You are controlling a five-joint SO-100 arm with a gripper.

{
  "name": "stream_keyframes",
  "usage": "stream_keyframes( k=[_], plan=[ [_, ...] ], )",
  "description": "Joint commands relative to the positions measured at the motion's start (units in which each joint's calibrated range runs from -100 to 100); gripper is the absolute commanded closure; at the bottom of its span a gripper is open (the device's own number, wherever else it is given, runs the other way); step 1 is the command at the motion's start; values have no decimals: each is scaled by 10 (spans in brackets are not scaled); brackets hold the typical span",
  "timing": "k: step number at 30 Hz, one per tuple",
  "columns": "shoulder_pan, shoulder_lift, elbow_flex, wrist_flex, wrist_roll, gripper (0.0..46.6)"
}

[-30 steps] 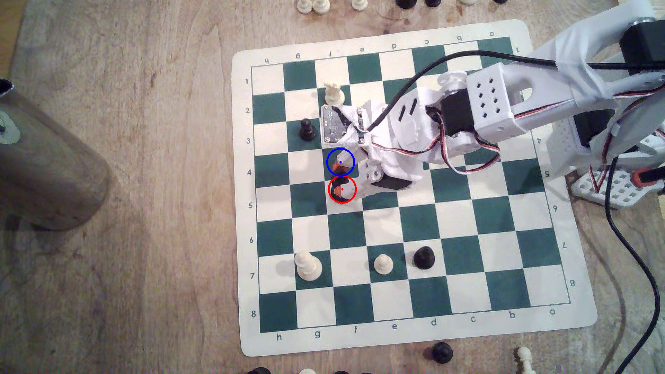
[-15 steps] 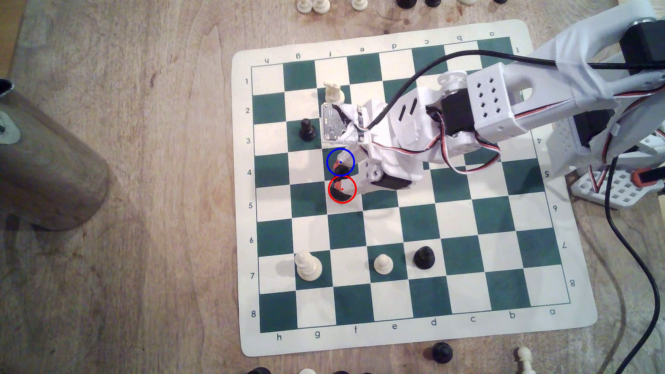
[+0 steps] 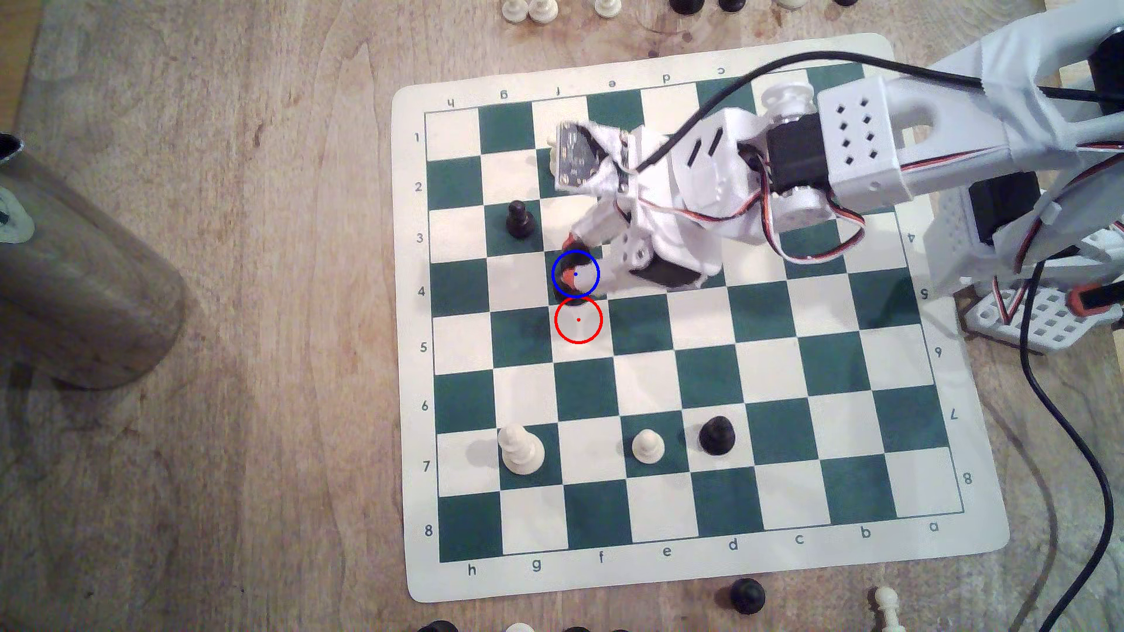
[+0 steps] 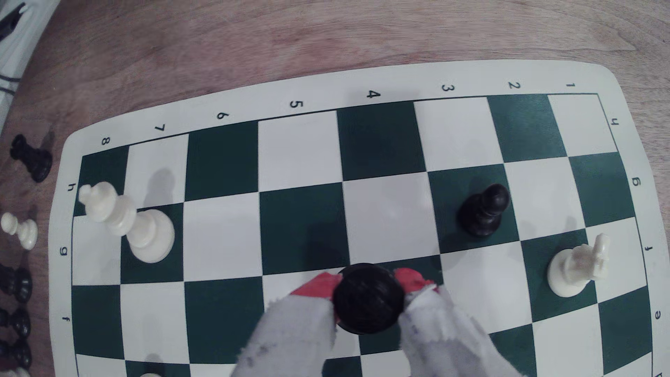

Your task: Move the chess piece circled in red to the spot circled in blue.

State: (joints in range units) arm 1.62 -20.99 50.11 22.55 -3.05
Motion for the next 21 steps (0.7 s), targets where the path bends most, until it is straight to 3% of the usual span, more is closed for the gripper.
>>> stream_keyframes(
  k=[1,21],
  plan=[
    [15,0,-34,-25,1,464],
    [33,84,-42,-70,12,464]
  ],
)
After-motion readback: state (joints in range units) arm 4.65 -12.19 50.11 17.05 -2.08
